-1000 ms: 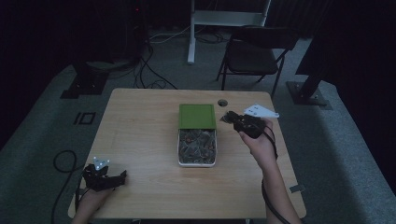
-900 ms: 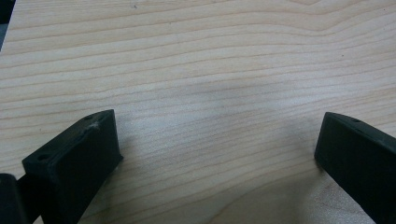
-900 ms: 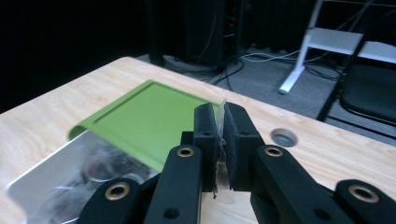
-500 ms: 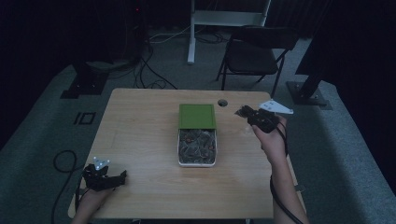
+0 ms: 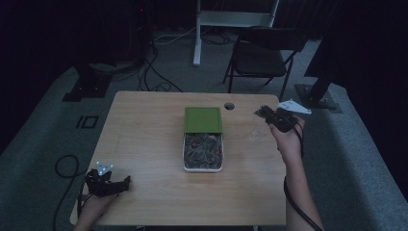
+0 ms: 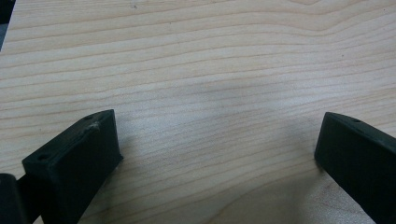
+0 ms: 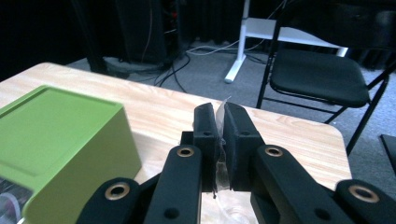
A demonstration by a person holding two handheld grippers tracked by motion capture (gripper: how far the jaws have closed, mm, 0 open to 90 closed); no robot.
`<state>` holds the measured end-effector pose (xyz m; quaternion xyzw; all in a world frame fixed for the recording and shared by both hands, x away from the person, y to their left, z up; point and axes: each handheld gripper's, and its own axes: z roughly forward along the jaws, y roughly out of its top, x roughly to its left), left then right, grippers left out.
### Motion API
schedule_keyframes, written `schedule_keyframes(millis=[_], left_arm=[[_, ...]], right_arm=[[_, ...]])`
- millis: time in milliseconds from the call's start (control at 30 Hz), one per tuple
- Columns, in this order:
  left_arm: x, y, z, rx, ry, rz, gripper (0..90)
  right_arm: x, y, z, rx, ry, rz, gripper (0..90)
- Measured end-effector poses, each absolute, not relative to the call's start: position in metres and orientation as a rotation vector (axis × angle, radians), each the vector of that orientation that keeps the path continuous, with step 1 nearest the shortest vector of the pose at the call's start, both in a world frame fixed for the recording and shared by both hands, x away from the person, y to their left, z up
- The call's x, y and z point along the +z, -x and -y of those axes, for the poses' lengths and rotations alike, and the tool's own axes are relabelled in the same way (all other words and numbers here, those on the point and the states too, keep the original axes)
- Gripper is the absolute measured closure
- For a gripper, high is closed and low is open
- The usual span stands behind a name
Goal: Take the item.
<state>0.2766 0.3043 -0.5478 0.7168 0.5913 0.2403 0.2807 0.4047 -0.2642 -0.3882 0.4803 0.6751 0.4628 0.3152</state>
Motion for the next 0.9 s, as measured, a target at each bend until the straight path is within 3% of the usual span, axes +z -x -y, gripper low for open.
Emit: schedule_keyframes(millis=[900], left_arm=[[-0.548, -0.277, -0.304, 0.644, -1.921, -1.585, 0.5]], right_arm=[[-0.439, -0.434, 0.279, 1.105, -1.428, -1.794, 84.5]])
